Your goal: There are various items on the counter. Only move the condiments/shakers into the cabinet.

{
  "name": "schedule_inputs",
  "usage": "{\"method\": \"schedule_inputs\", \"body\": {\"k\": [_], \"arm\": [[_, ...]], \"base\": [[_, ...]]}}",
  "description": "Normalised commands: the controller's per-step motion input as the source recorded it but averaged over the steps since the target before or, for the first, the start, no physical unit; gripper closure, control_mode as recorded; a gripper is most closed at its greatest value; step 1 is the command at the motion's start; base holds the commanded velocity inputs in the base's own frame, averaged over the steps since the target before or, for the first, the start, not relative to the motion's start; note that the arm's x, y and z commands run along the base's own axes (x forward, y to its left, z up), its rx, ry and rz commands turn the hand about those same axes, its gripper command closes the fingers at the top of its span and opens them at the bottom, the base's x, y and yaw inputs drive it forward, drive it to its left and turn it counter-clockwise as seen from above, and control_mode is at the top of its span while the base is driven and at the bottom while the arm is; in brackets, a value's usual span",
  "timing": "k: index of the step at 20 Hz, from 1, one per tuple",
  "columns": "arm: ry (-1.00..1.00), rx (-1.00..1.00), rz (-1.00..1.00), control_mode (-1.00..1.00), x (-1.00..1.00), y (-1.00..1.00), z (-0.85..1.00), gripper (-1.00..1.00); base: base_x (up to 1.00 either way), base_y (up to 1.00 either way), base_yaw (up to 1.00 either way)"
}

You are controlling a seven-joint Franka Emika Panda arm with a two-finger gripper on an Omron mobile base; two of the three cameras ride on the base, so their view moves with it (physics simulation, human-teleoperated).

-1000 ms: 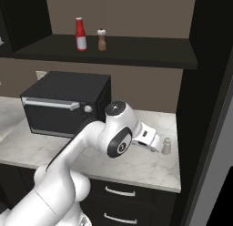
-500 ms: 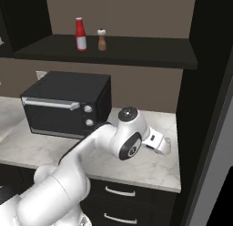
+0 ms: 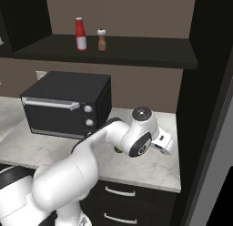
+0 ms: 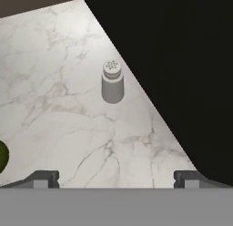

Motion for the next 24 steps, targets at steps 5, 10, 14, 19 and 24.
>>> {"method": "schedule_inputs", "body": {"k": [5, 10, 14, 19, 24], "arm": [[0.0, 0.0, 0.0, -1.0, 0.3, 0.0, -0.21, -1.0], [0.0, 0.0, 0.0, -1.0, 0.25, 0.0, -0.3, -1.0], [0.0, 0.0, 0.0, -1.0, 0.26, -0.07, -0.24, -1.0], [0.0, 0.0, 0.0, -1.0, 0.25, -0.19, -0.18, -1.0], [0.0, 0.0, 0.0, -1.0, 0.24, -0.27, -0.17, -1.0]], "base": [[0.0, 0.0, 0.0], [0.0, 0.0, 0.0], [0.0, 0.0, 0.0], [0.0, 0.0, 0.0], [0.0, 0.0, 0.0]]}}
